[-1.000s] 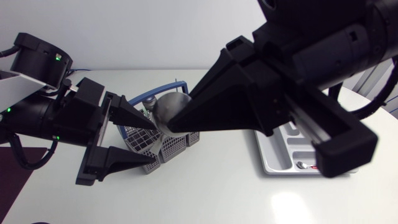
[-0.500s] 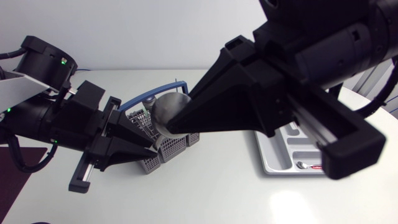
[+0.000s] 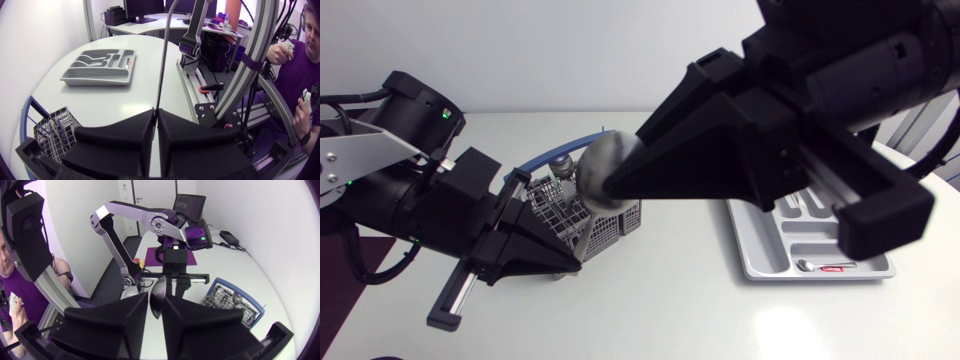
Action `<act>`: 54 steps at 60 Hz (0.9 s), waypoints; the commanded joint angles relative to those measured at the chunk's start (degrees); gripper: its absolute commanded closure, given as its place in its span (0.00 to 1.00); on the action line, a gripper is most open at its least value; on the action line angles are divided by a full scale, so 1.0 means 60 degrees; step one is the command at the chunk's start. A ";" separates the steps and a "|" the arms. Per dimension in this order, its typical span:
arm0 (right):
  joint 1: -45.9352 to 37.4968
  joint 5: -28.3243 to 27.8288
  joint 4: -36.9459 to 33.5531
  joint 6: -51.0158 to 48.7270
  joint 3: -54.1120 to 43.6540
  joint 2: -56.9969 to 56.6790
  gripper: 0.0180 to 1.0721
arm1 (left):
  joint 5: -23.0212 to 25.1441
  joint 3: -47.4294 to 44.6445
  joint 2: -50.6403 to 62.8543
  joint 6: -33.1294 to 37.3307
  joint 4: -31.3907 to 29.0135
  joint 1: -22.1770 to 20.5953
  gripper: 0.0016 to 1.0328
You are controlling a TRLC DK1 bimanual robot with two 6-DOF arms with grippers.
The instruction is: Unload the cutlery basket into the drawer organizer.
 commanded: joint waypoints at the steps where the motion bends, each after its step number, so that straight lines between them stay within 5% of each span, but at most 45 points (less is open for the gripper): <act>1: -0.0034 -0.0183 0.0099 0.0133 -0.0078 -0.0454 0.58 | -0.0017 0.0209 0.0199 -0.0122 -0.0330 0.0053 0.97; 20: -0.1074 -0.0183 0.0406 0.0192 -0.0210 -0.1318 0.18 | 0.0320 0.0619 0.0345 0.0141 -0.0930 0.0067 0.97; 36: -0.2378 -0.0505 0.1051 0.0001 -0.1601 -0.2021 0.18 | 0.0965 0.1263 0.0565 0.0757 -0.1926 0.0096 0.97; 54: -0.1806 -0.0593 0.2179 0.0221 -0.3301 -0.1874 0.19 | 0.1111 0.1615 0.0800 0.0918 -0.2249 -0.0167 0.97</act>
